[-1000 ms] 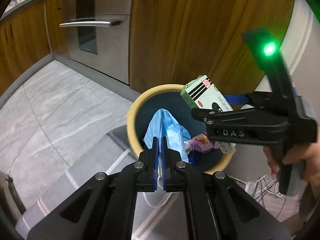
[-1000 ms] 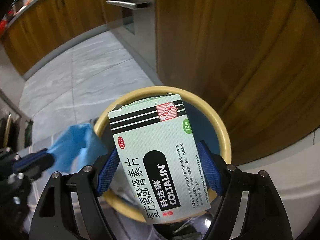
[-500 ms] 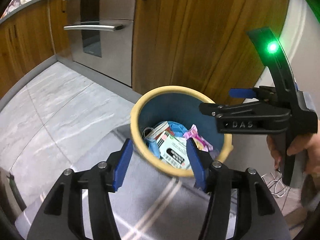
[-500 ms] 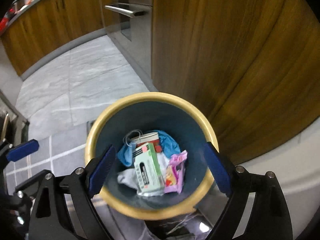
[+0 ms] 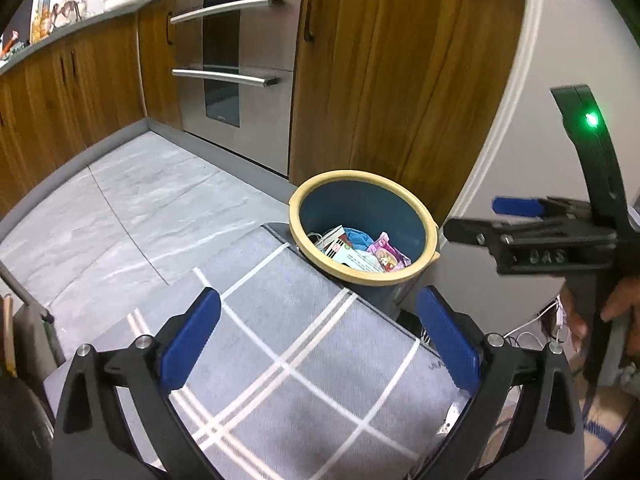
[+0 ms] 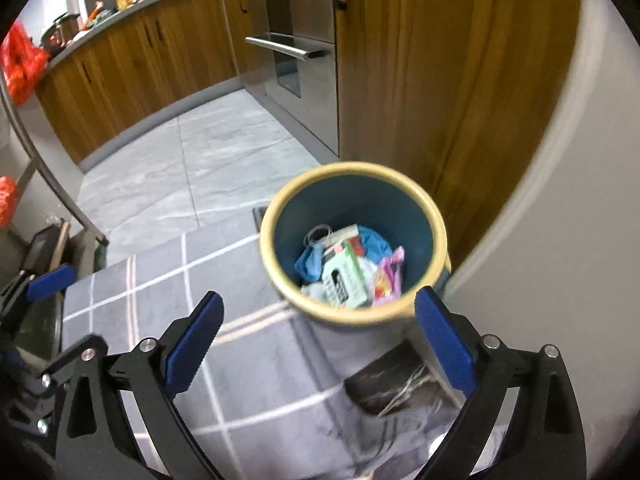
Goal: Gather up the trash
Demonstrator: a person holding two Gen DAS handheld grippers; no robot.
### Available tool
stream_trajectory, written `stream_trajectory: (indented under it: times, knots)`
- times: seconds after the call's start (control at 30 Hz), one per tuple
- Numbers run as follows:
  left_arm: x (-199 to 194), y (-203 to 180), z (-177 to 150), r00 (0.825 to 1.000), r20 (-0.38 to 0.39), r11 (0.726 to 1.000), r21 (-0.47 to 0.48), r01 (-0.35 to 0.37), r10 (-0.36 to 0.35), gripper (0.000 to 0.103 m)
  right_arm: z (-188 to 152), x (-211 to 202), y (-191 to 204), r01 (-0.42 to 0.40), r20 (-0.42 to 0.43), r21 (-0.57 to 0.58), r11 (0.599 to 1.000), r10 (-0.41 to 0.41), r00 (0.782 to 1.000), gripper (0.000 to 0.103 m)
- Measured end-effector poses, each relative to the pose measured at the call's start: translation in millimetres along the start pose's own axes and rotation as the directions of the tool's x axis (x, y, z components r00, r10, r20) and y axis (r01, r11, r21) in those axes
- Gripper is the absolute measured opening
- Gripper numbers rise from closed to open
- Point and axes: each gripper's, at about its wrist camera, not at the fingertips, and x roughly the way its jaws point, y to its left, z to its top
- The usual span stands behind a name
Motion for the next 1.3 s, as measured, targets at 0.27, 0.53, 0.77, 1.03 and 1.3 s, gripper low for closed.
stream_trajectory:
  times: [0.27,0.53,0.77,1.03,1.3]
  knots:
    - [-15,0,-10,0.997,0.062,0.999,-0.034,-0.042,0.044,0.097,-40,-28,2,0.084,0.028,0.071,0.994,-0.087,0.996,0.098]
    - [-11,0,-14,0.993,0.071,0.995,-0.039,-0.092,0.094,0.097,-42,-27,0,0.110,0.042,0.082,0.991,-0.114,0.993,0.098]
    - [-8,-1,-13,0.992,0.068,0.994,-0.024,-0.108,0.110,0.097,-42,-29,14,0.111,0.069,0.023,0.994,-0.112,0.991,0.098]
    - [-10,-2,-14,0.990,0.070,0.993,-0.021,-0.118,0.119,0.097,-41,-30,16,0.108,0.073,0.018,0.994,-0.109,0.991,0.098]
    - [-11,-4,-15,0.991,0.064,0.993,-0.009,-0.119,0.119,0.097,-42,-30,17,0.109,0.074,0.017,0.994,-0.110,0.991,0.098]
